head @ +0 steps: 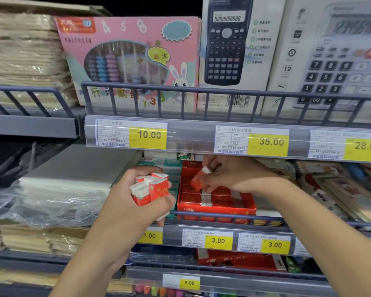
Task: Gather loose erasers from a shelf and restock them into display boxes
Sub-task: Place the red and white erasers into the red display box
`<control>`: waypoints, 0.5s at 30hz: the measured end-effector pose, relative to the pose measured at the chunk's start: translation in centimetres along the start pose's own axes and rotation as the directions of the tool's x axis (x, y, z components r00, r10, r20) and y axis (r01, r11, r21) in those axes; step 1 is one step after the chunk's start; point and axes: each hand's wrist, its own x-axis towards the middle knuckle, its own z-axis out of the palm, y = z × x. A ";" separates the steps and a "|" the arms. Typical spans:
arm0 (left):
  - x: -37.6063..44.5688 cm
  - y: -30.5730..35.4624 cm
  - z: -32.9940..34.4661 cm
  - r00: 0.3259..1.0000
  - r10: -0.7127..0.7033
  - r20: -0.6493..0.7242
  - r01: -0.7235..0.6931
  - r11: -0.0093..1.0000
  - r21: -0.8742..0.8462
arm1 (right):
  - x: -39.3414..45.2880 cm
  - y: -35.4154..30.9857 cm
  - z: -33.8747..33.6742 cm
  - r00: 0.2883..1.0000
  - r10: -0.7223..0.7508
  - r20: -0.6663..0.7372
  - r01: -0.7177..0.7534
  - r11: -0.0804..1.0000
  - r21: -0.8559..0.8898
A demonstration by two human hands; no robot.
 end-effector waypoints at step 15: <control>0.5 -0.4 -0.3 1.000 -0.016 0.016 0.017 0.999 -0.039 | 0.3 0.2 0.9 0.997 -0.015 -0.072 -0.031 0.798 -0.602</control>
